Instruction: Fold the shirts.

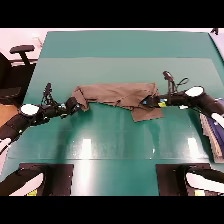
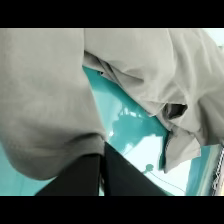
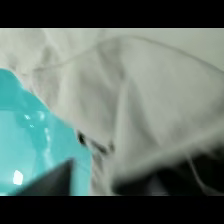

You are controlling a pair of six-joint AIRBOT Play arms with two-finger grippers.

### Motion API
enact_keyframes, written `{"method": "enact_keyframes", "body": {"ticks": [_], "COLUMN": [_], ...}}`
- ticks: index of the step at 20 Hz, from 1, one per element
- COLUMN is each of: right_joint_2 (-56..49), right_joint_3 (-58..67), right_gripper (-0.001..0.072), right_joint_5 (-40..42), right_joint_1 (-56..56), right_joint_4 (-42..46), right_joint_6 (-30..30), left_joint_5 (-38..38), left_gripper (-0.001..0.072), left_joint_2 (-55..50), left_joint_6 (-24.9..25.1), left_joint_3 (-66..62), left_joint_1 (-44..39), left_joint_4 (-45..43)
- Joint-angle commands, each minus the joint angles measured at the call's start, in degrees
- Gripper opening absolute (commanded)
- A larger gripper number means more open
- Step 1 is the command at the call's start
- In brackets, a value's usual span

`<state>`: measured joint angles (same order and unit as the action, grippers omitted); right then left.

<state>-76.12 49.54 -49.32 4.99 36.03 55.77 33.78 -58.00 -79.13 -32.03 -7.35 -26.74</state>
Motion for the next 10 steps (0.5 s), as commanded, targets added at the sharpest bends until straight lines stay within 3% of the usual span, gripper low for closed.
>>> {"method": "enact_keyframes", "body": {"ticks": [1,5,10], "right_joint_2": [-5.46,-3.58,10.71], "right_joint_3": [5.90,16.48,27.21], "right_gripper": [0.0034,0.0020,0.0020], "right_joint_5": [1.90,-4.13,-8.39], "right_joint_1": [3.63,4.76,-5.09], "right_joint_4": [-1.97,-1.66,-1.49], "right_joint_6": [-0.35,0.76,3.85], "left_joint_5": [0.90,11.50,21.88], "left_gripper": [0.0022,0.0020,0.0020], "left_joint_2": [0.04,0.28,9.07], "left_joint_6": [0.17,1.62,1.60], "left_joint_3": [-0.48,-10.86,-35.95], "left_joint_1": [-0.04,2.01,15.93], "left_joint_4": [-0.26,-9.57,-23.12]}}
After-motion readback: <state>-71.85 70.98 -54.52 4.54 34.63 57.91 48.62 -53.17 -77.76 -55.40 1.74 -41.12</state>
